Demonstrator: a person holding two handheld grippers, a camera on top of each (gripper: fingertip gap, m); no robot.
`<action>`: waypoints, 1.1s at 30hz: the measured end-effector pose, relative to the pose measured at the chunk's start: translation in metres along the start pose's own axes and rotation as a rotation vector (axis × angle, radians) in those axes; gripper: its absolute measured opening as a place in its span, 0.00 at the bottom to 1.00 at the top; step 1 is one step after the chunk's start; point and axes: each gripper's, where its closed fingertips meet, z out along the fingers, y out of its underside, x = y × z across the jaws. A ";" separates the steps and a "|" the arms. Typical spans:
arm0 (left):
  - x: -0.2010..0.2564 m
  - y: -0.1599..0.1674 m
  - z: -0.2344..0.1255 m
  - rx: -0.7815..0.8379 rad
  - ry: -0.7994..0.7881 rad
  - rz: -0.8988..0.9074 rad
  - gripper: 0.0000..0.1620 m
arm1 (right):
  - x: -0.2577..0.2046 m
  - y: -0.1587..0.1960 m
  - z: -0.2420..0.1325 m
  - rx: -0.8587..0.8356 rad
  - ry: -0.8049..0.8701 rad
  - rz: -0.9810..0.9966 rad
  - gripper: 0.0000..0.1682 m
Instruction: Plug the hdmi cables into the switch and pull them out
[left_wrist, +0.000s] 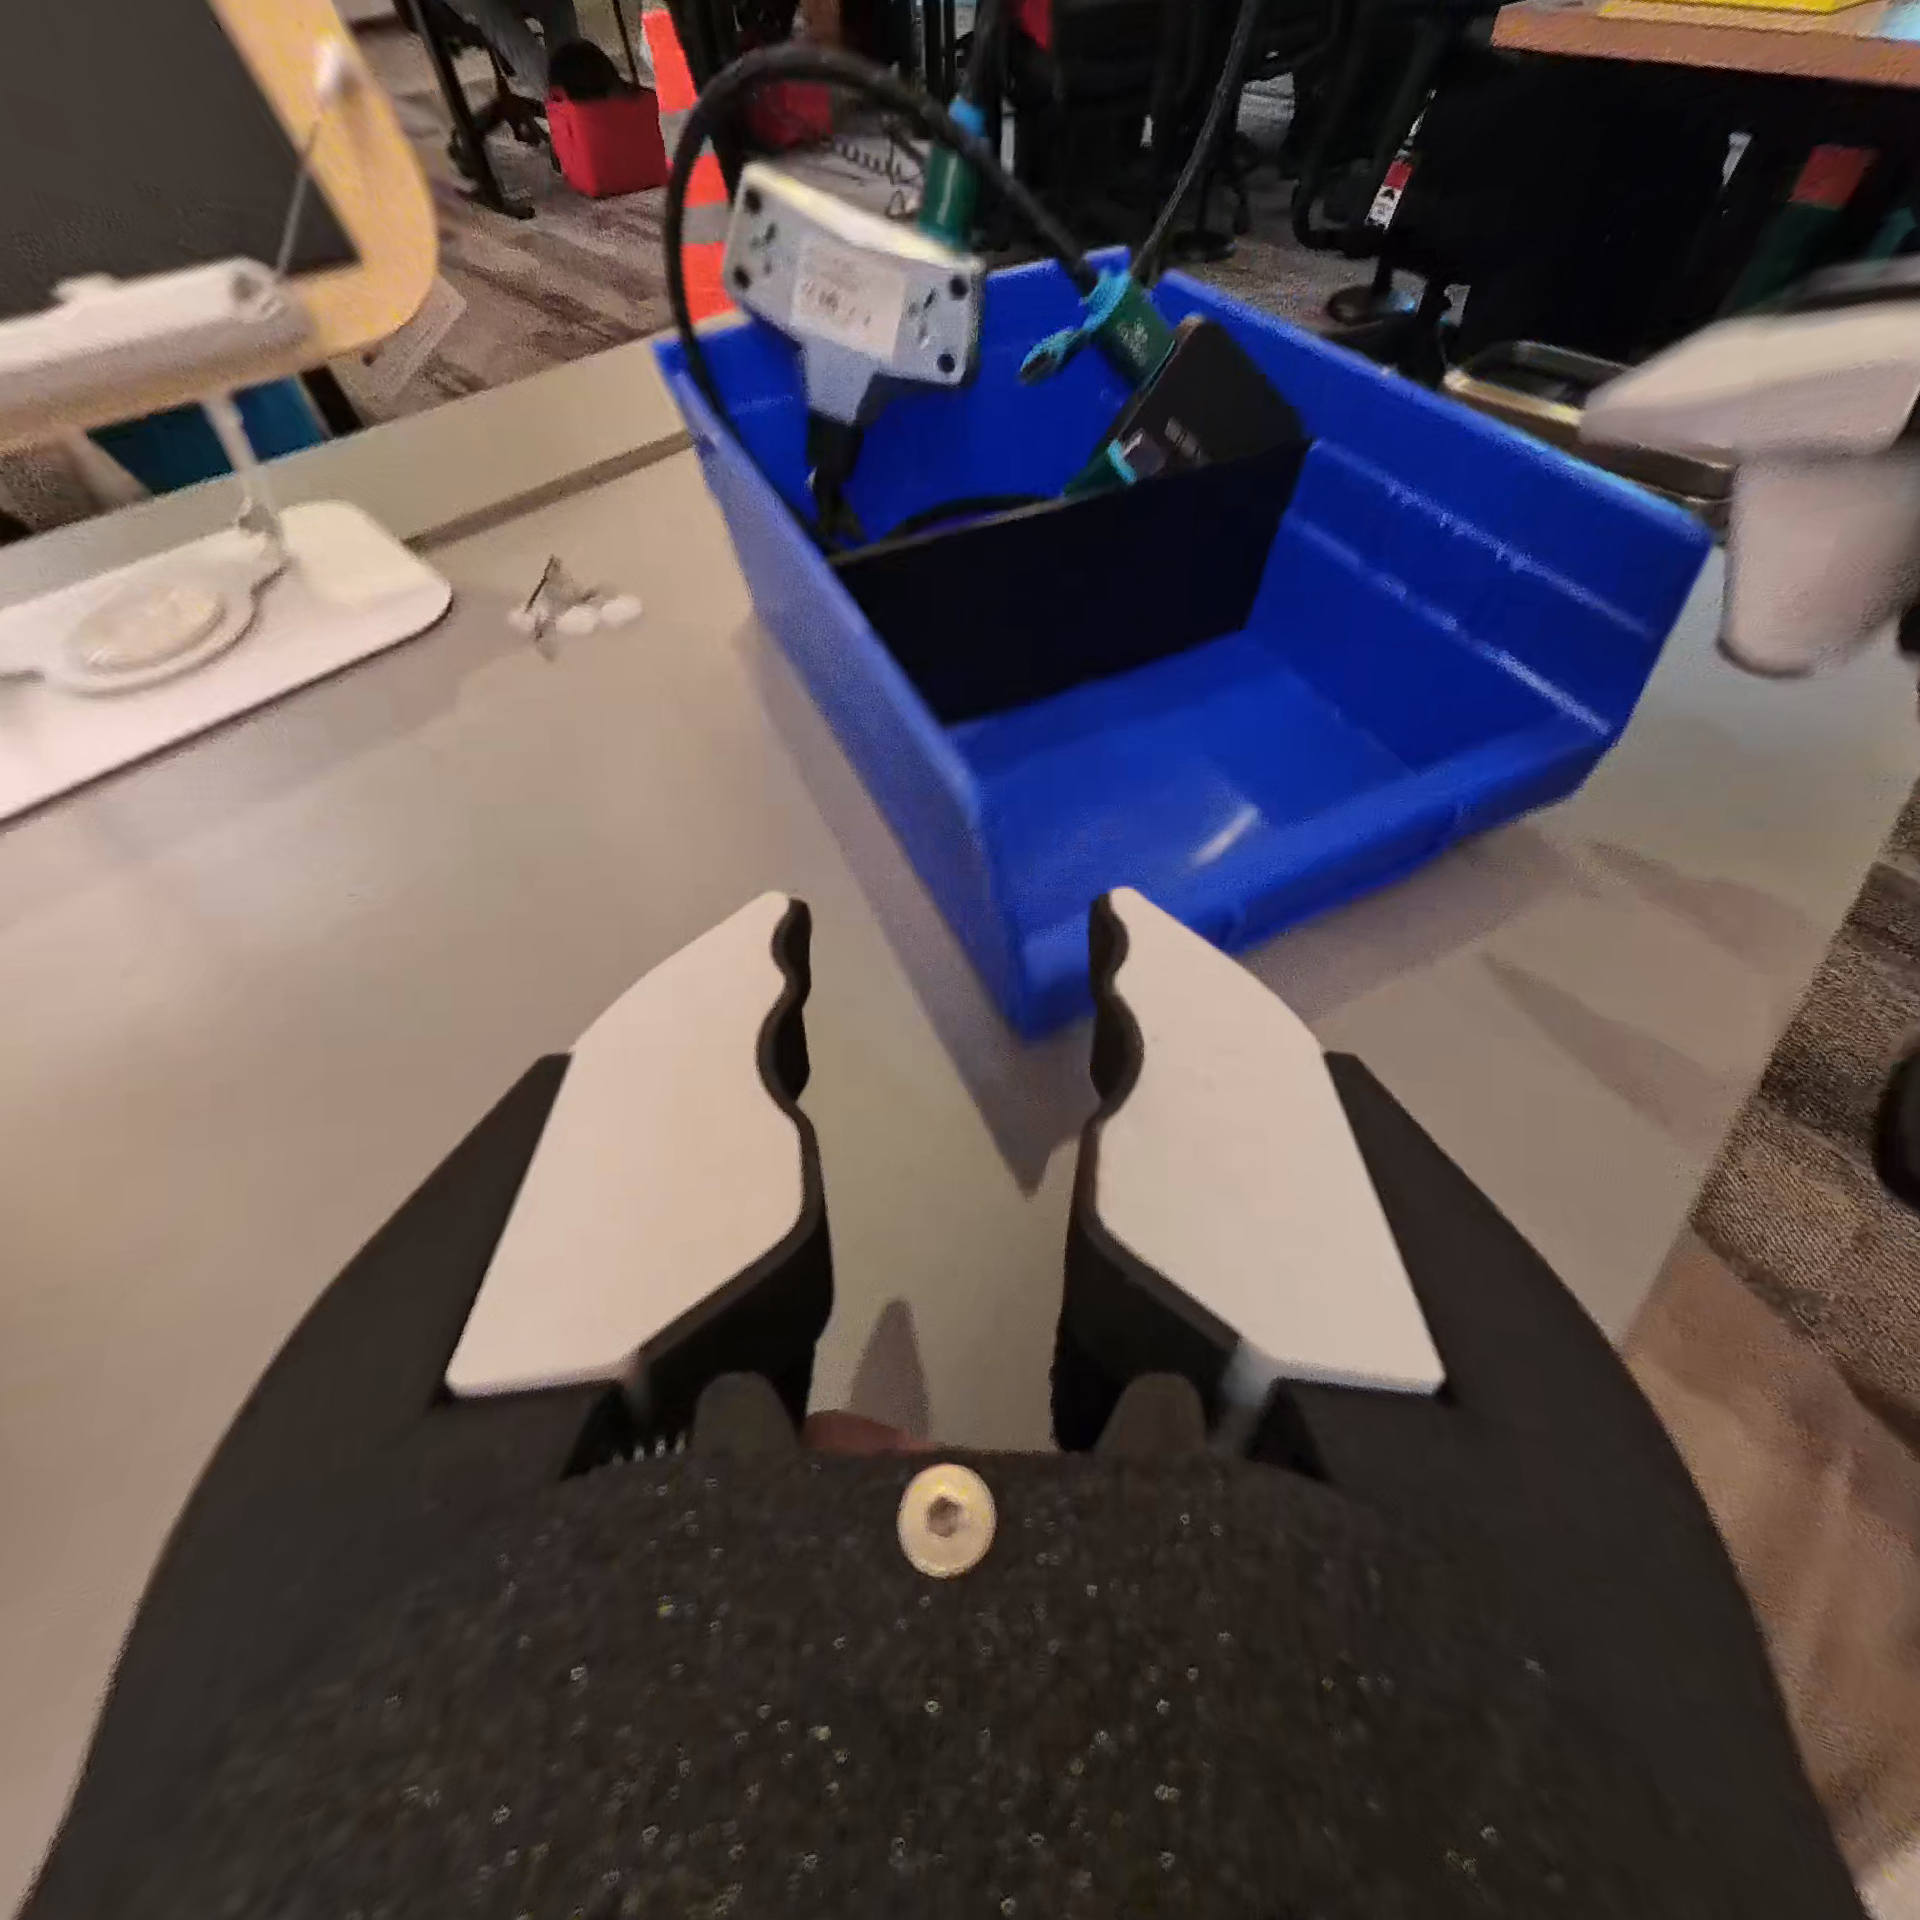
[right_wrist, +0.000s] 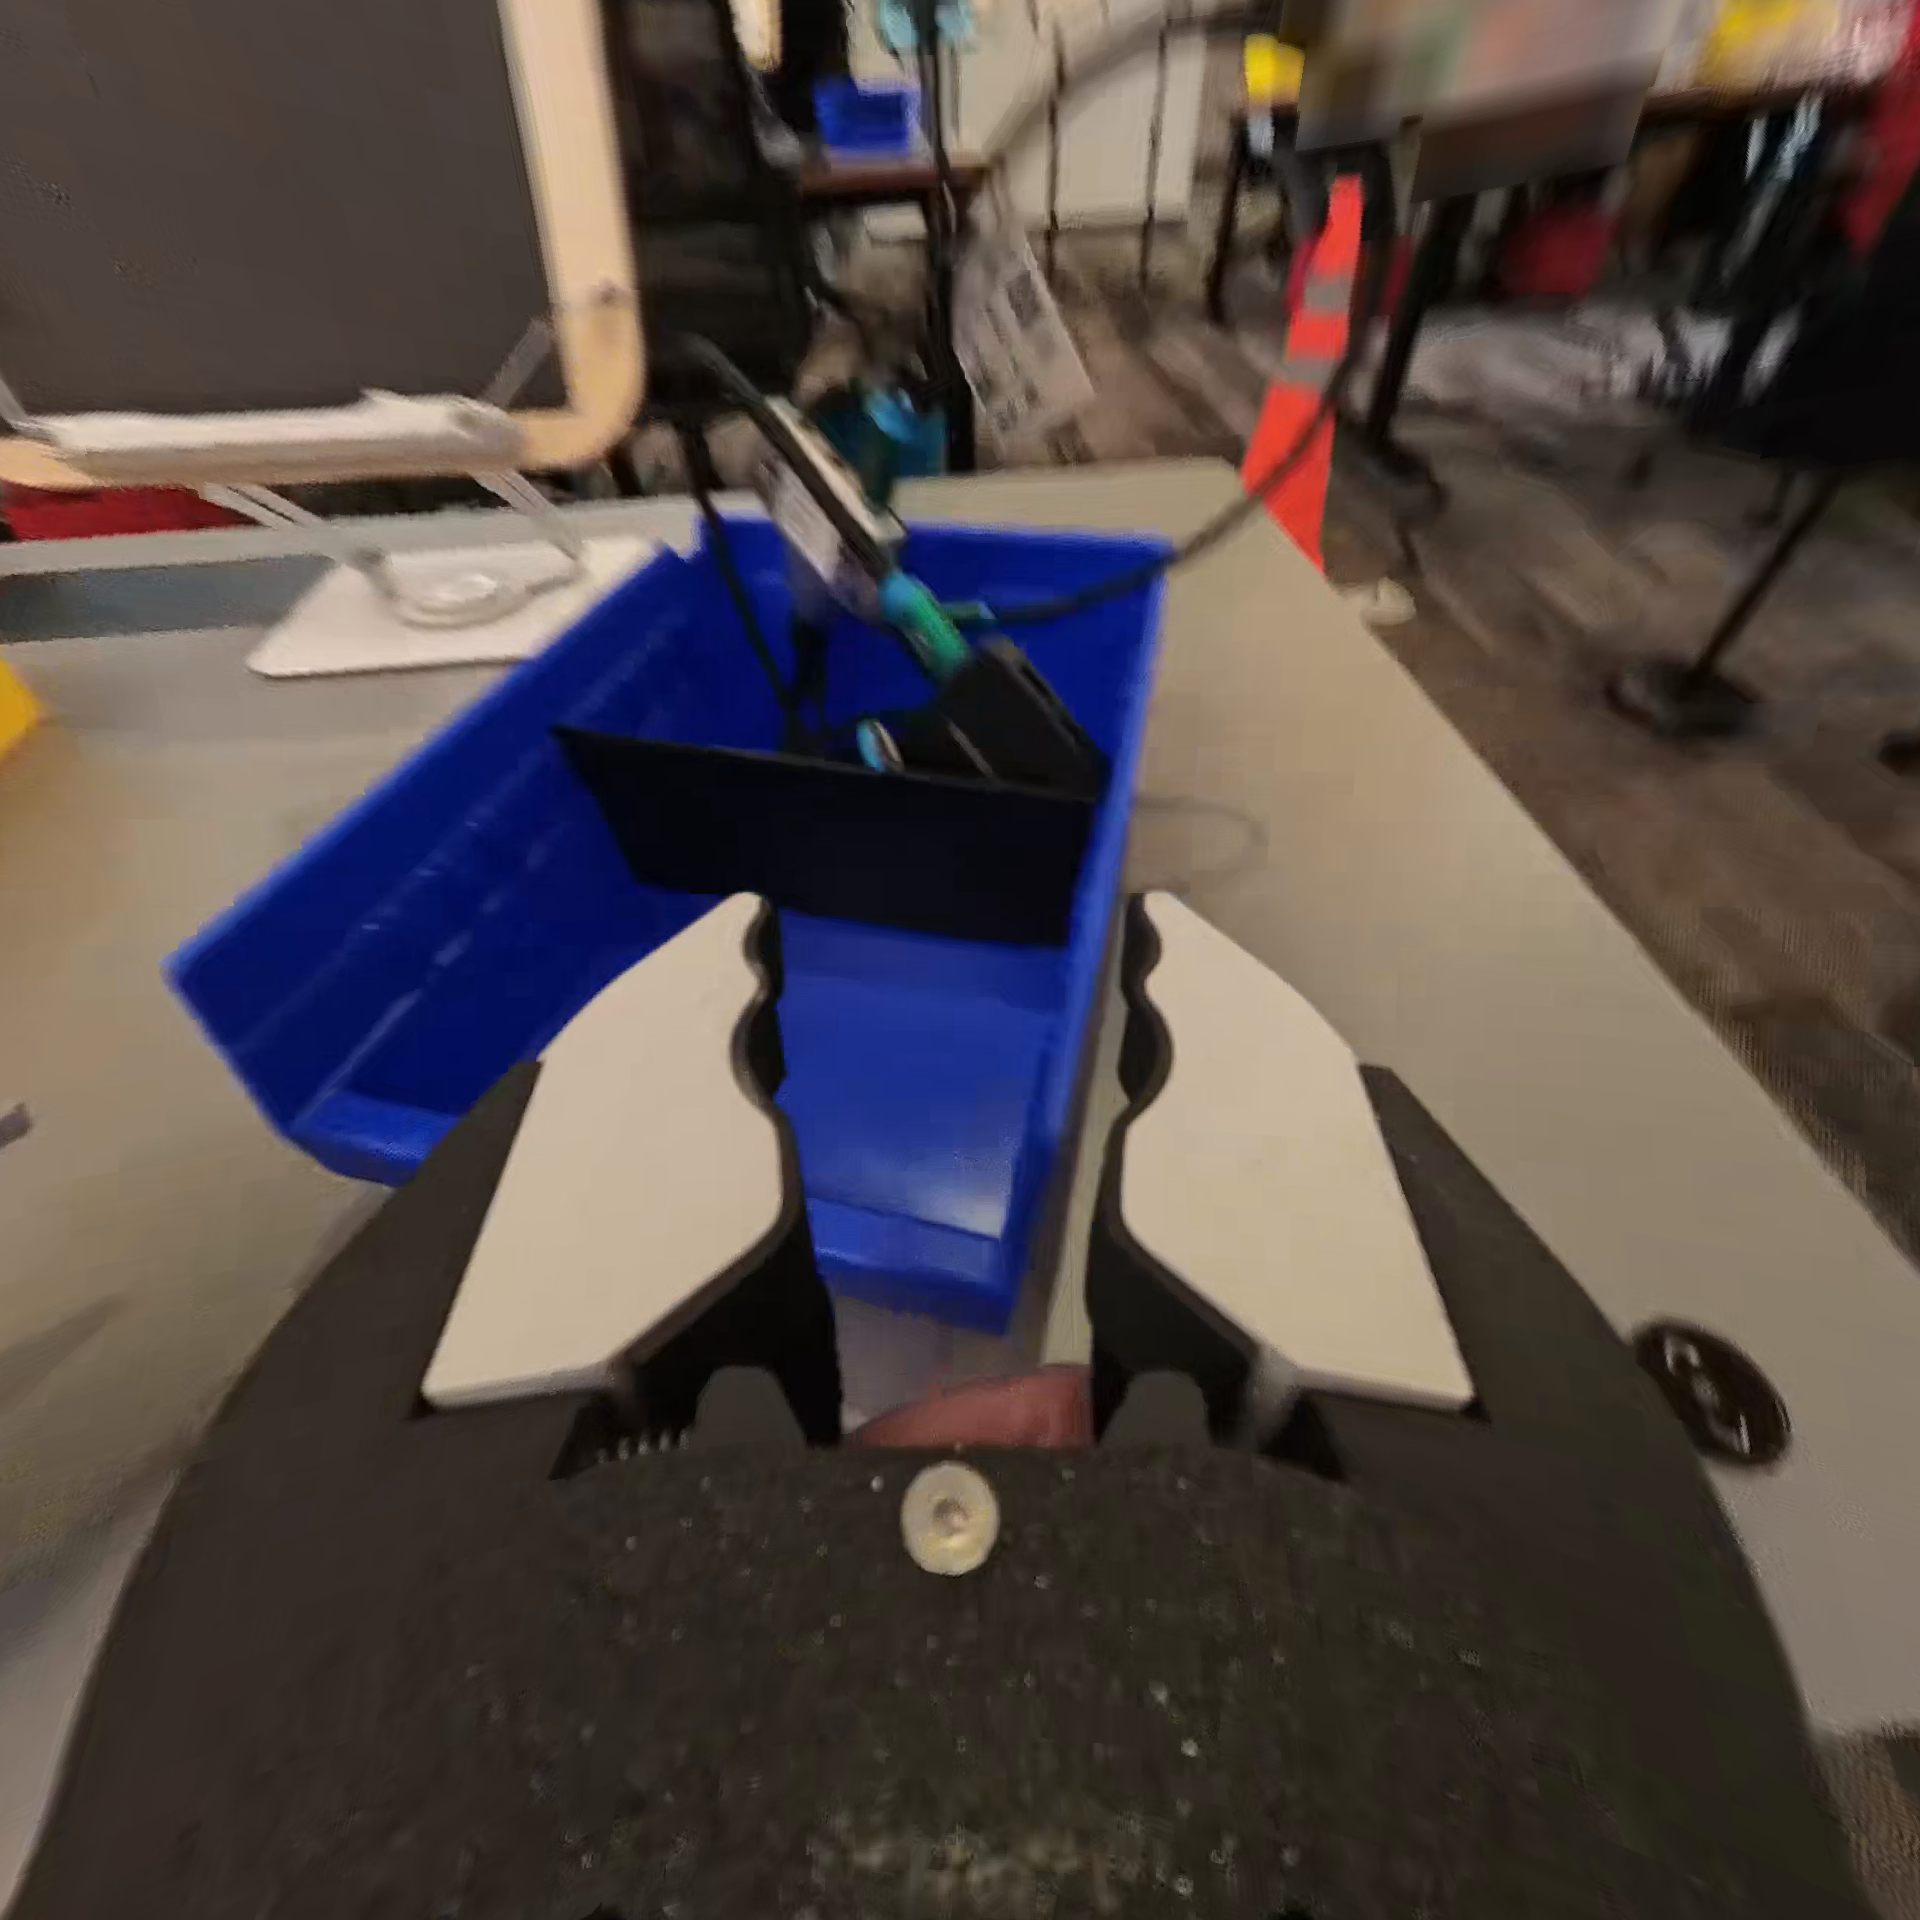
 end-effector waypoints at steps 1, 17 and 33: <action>0.005 -0.008 0.014 -0.001 -0.003 -0.006 0.32 | 0.011 0.011 0.003 -0.059 0.024 0.033 0.37; -0.055 0.004 0.019 -0.085 -0.234 -0.109 0.03 | -0.042 0.045 0.014 -0.107 0.122 -0.053 0.02; -0.179 0.073 -0.086 -0.142 -0.418 -0.206 0.09 | -0.220 0.058 0.072 -0.104 -0.215 -0.176 0.03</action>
